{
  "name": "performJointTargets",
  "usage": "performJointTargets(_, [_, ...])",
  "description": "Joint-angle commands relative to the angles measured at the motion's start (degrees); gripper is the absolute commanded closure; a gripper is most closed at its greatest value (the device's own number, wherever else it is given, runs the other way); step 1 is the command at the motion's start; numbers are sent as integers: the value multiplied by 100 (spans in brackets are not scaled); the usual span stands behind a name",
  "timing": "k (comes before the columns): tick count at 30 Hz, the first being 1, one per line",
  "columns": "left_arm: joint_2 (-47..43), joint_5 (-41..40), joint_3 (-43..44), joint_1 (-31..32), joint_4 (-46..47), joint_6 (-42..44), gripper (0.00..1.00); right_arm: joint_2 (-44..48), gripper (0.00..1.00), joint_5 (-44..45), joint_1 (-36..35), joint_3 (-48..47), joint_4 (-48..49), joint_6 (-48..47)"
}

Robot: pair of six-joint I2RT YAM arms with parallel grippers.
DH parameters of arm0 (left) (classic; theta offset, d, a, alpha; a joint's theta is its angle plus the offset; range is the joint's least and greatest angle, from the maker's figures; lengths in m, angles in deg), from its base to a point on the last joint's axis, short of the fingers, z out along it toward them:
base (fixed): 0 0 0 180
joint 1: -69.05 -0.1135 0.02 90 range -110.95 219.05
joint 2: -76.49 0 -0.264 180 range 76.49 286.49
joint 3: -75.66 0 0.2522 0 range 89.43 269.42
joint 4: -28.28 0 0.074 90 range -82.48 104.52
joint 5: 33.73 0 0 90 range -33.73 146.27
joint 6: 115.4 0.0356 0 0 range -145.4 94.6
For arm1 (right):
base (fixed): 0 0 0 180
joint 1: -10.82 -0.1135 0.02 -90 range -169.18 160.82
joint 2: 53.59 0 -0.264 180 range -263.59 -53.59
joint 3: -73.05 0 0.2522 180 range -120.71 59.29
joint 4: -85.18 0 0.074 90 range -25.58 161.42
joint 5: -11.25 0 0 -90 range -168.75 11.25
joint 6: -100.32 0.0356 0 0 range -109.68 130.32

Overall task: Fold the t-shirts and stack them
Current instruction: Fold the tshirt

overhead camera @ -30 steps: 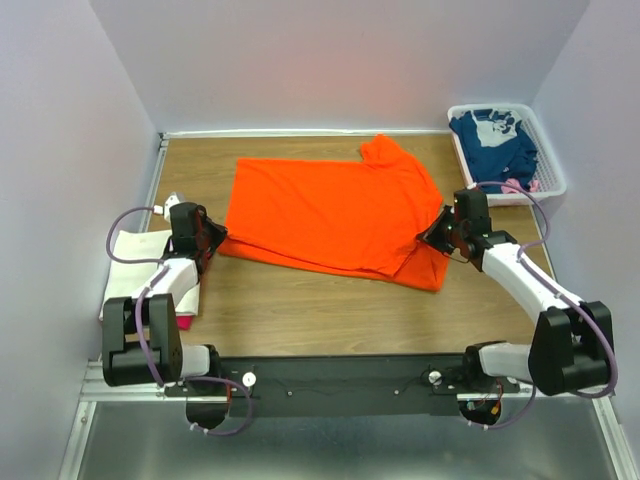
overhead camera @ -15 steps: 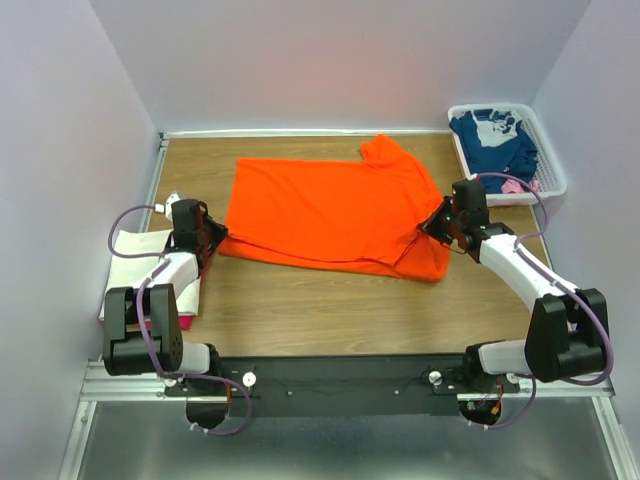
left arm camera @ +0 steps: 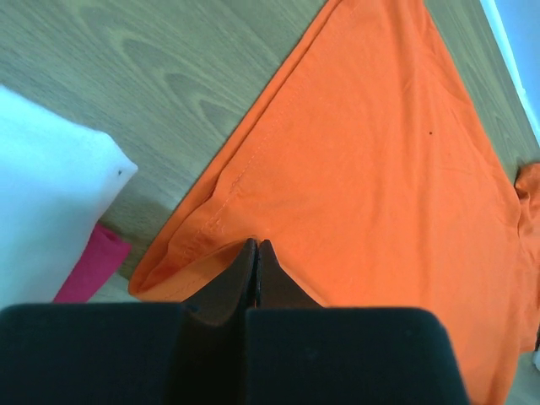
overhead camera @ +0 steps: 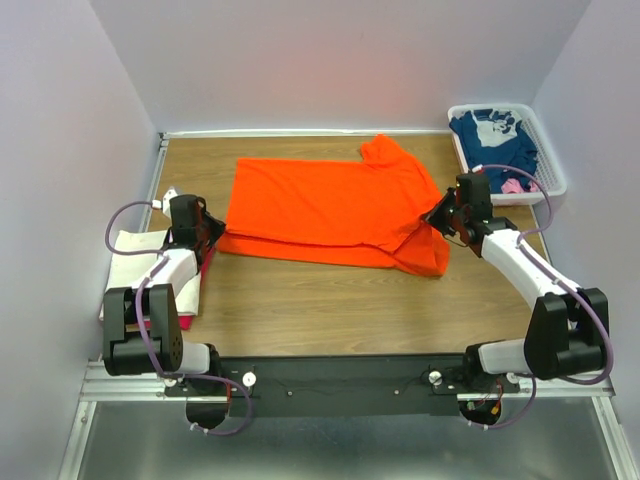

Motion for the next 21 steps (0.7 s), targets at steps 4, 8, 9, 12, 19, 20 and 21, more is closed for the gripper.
performJointTargets(4, [205,-179,311,-43,-57,53,100,-128,99,148,229,-173,106,-129])
performJointTargets(8, [329,-161,381,-43,-48,44,100,-189,99,113,255,-173,115,-173])
performJointTargets(9, [363,-170,399,-34,-39,35,100,-207,99,104,264,-199,124,-190])
performJointTargets(12, [425,-170,408,-43,-22,9,100,-330,99,-44,264,-313,124,-234])
performJointTargets(19, [654,-143,574,-43,-4,0,100,-594,100,-143,256,-515,124,-296])
performJointTargets(20, [671,-143,583,-43,5,-9,100,-594,100,-125,264,-516,133,-296])
performJointTargets(21, [671,-152,583,-43,5,-18,100,-594,100,-90,264,-524,124,-296])
